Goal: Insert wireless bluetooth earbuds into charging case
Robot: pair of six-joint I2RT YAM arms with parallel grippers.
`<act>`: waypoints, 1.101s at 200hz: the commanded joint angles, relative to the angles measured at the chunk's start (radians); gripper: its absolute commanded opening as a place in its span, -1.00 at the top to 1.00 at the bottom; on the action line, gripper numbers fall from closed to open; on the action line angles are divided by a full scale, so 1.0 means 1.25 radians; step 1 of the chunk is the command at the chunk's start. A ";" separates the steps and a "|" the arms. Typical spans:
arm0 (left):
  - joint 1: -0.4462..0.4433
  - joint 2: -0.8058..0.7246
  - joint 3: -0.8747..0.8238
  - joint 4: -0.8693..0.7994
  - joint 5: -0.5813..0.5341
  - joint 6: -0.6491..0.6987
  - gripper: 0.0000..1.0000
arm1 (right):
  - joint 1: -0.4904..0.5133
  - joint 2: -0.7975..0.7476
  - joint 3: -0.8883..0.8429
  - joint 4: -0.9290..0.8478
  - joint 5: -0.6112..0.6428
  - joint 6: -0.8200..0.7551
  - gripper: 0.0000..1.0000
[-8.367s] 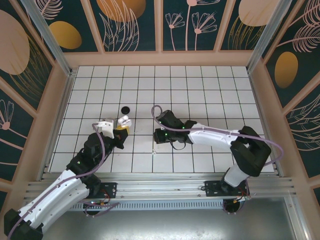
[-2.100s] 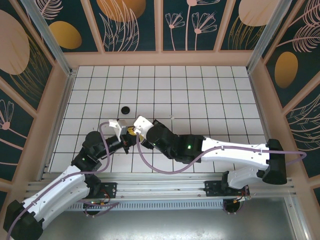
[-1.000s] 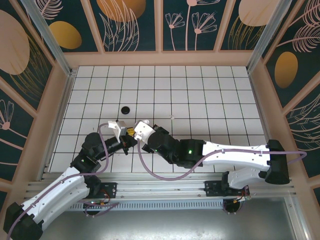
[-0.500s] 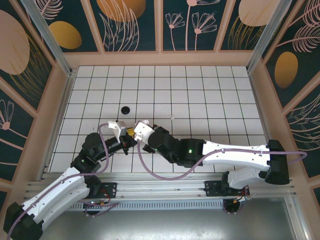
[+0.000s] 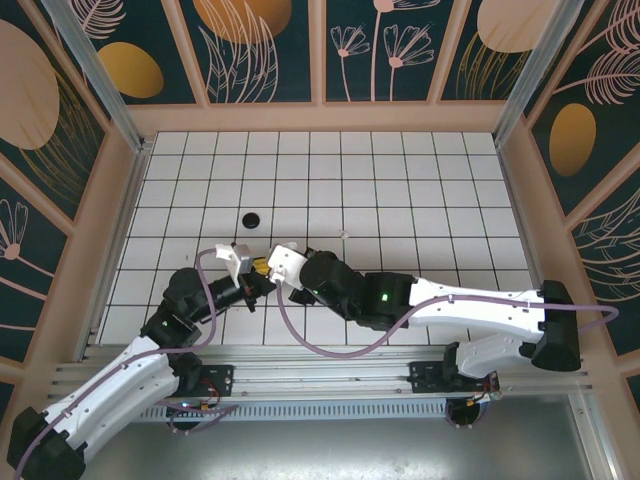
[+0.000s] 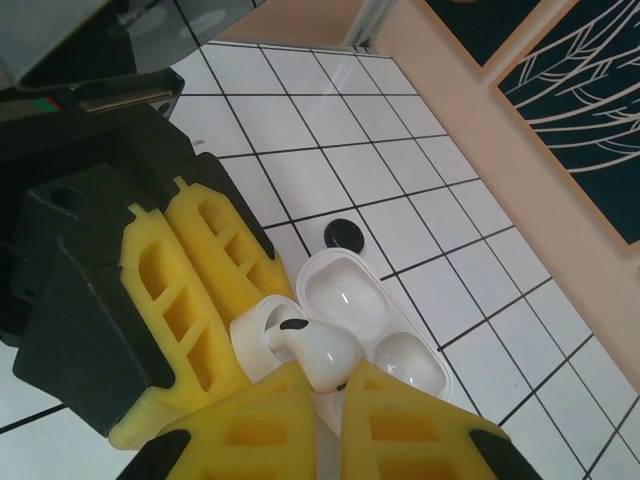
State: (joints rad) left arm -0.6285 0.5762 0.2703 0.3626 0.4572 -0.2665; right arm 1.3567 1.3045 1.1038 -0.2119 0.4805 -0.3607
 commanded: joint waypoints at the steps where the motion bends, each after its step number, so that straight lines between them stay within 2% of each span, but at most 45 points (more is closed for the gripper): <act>1: 0.007 -0.021 0.005 0.091 0.022 0.006 1.00 | -0.014 -0.018 -0.016 -0.086 -0.036 -0.039 0.80; 78: 0.007 -0.016 0.006 0.084 0.042 0.029 1.00 | -0.019 0.020 0.027 -0.159 -0.079 -0.064 0.80; 134: 0.007 -0.018 0.015 0.067 0.044 0.039 1.00 | -0.052 0.057 0.077 -0.221 -0.148 -0.029 0.71; 220: 0.007 -0.029 0.011 0.059 0.033 0.043 1.00 | -0.068 0.075 0.116 -0.271 -0.204 -0.020 0.43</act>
State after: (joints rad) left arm -0.6201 0.5709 0.2596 0.3168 0.4885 -0.2314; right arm 1.2766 1.3666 1.2320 -0.4286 0.2825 -0.3901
